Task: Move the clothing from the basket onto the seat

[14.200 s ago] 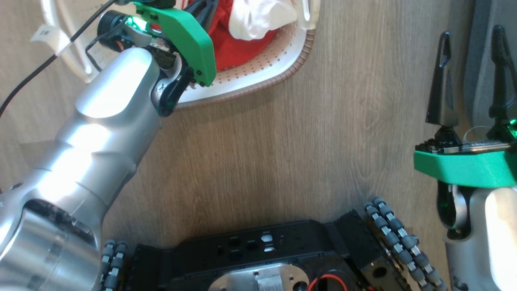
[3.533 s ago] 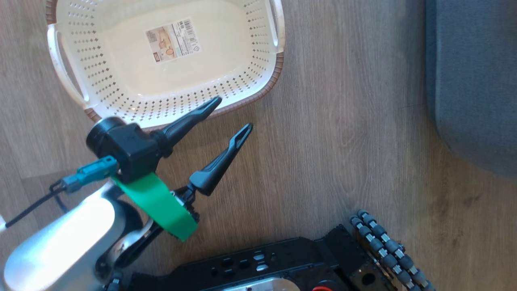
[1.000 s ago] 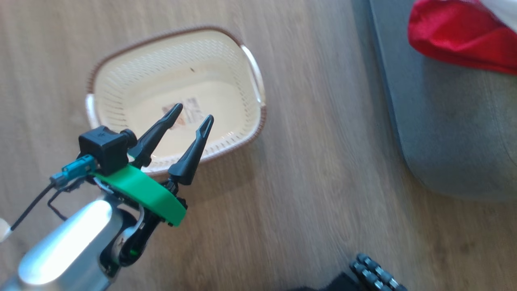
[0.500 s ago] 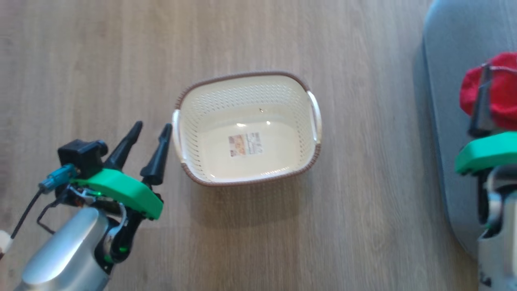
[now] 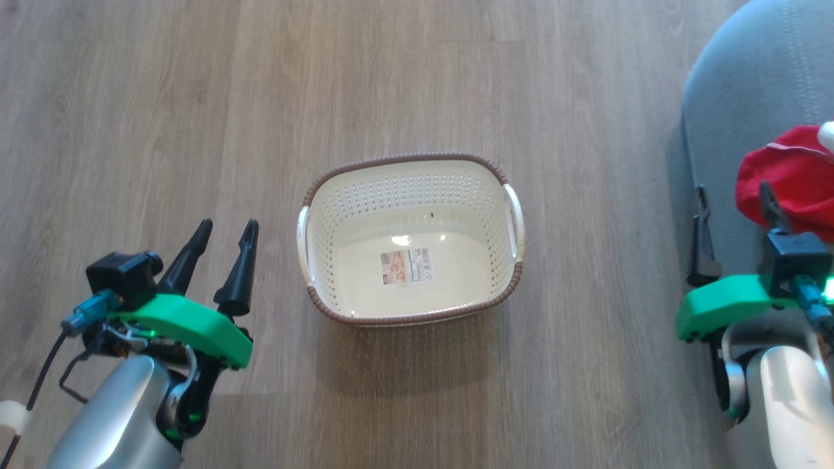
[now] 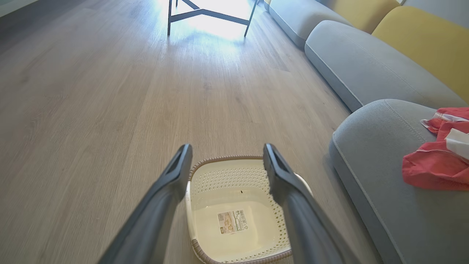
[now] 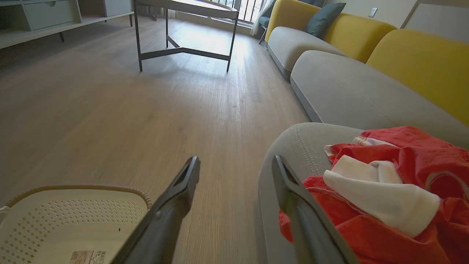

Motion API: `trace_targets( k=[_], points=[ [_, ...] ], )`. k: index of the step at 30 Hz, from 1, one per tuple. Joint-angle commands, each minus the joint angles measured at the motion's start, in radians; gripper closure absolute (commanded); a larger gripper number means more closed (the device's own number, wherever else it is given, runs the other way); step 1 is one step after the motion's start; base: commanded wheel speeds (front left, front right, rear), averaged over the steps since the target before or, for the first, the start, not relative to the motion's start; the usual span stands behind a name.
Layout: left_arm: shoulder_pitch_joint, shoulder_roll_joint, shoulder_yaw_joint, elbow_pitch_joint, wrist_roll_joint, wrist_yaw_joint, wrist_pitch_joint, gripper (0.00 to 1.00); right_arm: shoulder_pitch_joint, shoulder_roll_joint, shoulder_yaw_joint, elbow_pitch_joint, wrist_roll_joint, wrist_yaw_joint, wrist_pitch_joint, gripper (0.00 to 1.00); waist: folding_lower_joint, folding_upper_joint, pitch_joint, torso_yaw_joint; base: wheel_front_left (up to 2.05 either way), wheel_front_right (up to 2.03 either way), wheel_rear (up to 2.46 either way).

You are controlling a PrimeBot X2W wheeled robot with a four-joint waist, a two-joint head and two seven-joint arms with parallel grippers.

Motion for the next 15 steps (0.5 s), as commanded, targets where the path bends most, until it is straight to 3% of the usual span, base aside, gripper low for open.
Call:
trace_targets(
  k=[1, 15],
  points=[
    [-0.023, 0.021, 0.047, -0.02, 0.008, -0.003, -0.012, 0.0, 0.003, 0.003, 0.025, -0.026, 0.009, 0.007, -0.01, 0.0, 0.0001, -0.0001, -0.009, -0.011, 0.0, 0.0, 0.0],
    [0.011, -0.019, 0.079, 0.028, 0.053, -0.016, -0.012, 0.0, 0.039, 0.003, 0.026, 0.077, 0.052, 0.007, -0.051, 0.0, 0.0001, -0.0001, -0.107, -0.061, 0.0, 0.0, 0.0]
  ],
)
